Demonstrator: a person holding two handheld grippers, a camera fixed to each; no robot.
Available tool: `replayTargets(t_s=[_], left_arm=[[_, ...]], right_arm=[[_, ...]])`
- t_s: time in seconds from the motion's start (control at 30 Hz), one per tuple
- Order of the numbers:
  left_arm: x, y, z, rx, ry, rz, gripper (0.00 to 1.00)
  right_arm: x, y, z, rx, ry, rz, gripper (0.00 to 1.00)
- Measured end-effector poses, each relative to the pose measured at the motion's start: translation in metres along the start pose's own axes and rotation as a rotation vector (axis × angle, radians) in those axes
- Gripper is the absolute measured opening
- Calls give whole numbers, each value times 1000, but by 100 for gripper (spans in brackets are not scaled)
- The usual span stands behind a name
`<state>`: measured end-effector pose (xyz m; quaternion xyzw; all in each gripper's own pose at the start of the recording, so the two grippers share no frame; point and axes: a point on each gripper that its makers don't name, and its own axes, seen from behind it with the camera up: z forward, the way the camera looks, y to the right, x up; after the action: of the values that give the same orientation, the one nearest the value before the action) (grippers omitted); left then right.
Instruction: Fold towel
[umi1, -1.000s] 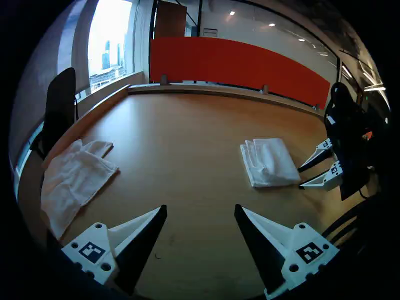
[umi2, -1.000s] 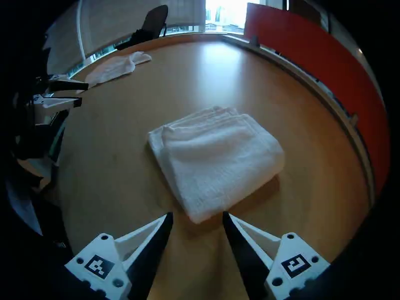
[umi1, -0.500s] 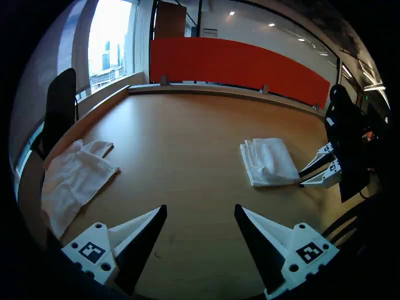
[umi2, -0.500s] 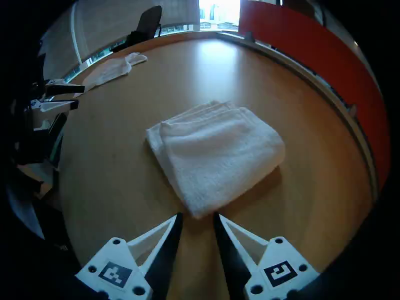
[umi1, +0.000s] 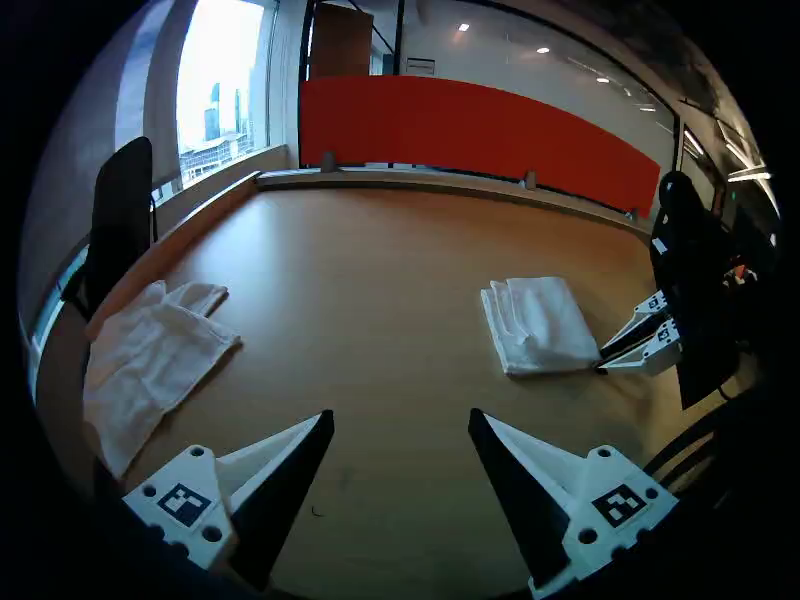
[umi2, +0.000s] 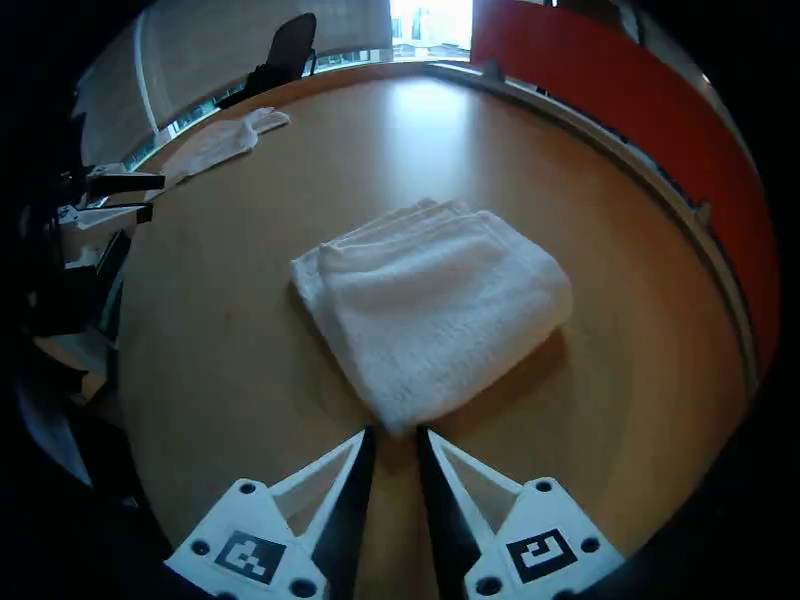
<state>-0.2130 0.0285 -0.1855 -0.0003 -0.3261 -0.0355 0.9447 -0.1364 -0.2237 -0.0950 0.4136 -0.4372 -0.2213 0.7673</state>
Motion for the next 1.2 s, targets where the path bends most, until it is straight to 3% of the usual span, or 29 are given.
replayTargets(t_s=[0.17, 0.3, 0.43, 0.8, 1.2], left_arm=[[-2, 0, -1, -1, -2, -3, 100], [-3, 0, -1, -3, -3, 0, 100], [-3, 0, -1, -5, -2, 2, 100], [-4, 2, 0, -18, 0, 5, 100], [-1, 3, 1, -35, 15, 10, 100]], right_arm=[[-1, 1, 0, -6, 0, 6, 22], [-2, 1, 0, -7, 0, 7, 9], [-1, 1, 0, -13, 3, 2, 3], [10, 5, -9, -39, 22, -25, 2], [66, 27, -43, -101, 96, -98, 2]])
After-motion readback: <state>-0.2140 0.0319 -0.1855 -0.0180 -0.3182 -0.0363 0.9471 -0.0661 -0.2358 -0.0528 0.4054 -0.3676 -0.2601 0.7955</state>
